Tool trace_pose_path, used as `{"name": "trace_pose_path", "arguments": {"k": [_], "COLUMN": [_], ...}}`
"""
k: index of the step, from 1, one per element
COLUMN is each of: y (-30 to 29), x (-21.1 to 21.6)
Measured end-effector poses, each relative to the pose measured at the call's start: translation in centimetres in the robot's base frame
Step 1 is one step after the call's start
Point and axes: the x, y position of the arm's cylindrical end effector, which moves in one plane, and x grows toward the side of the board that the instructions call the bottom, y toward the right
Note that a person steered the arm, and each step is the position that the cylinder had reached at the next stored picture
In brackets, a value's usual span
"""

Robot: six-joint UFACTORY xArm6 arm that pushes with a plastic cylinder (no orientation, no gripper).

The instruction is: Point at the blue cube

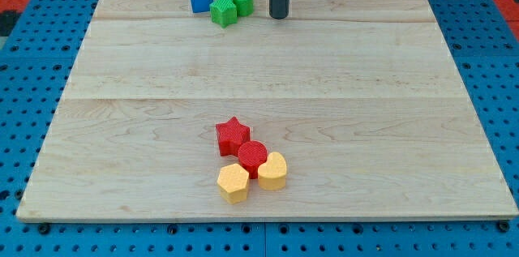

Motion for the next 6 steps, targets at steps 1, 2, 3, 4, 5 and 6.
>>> {"name": "trace_pose_path", "arguments": {"k": [1,2,3,4,5,6], "y": [0.0,0.0,0.0,3.0,3.6,1.6], "x": [0.0,0.0,0.0,0.0,-2.1,-7.1]}}
